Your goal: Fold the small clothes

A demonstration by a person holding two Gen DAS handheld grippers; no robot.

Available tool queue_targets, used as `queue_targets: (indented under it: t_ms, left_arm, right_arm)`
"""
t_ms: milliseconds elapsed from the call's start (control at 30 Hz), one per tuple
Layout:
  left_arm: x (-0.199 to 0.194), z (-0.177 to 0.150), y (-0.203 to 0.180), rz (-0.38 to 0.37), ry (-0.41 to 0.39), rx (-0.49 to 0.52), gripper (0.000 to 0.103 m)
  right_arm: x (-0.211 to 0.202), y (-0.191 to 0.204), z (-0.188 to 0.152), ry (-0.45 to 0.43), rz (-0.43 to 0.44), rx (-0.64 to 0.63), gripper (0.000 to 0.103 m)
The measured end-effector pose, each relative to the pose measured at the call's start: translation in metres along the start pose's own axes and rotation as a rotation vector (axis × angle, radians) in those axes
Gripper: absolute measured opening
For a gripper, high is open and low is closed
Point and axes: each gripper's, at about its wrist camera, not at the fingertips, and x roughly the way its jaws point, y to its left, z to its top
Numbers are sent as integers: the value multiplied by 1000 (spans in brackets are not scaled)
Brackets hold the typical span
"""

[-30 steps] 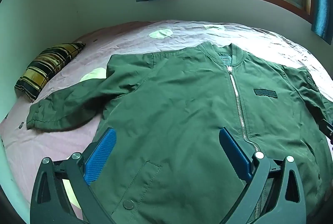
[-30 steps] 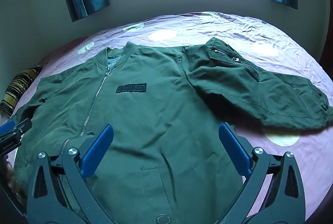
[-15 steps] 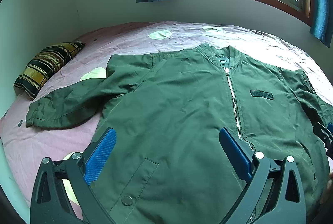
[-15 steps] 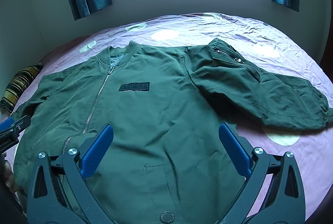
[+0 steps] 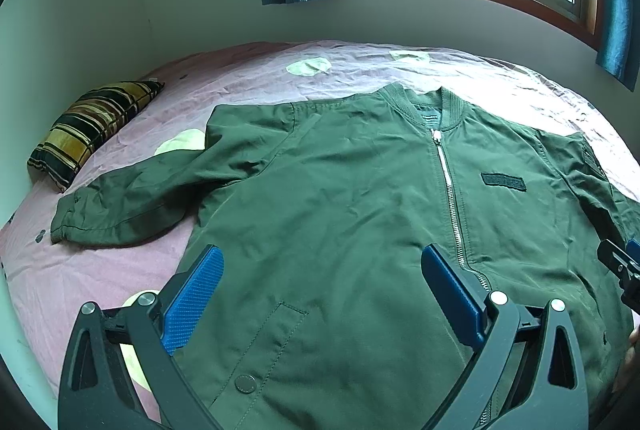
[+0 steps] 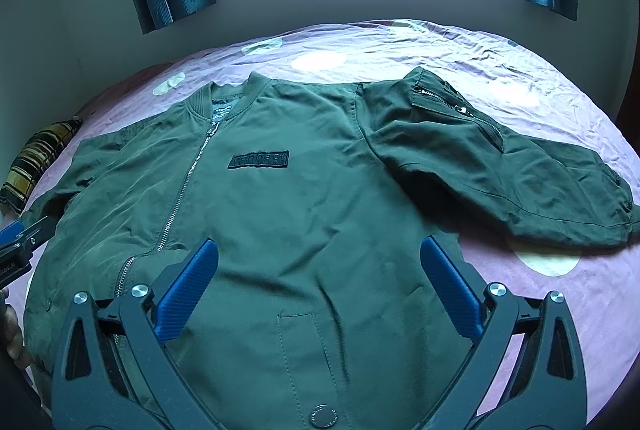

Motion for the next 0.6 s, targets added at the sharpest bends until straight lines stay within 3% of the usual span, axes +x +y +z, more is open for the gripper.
queue_targets:
  t_ms: [600]
  left_arm:
    - [0,0,0,0,0,-1,99]
  right_arm:
    - [1,1,-1,2,-2,1,101]
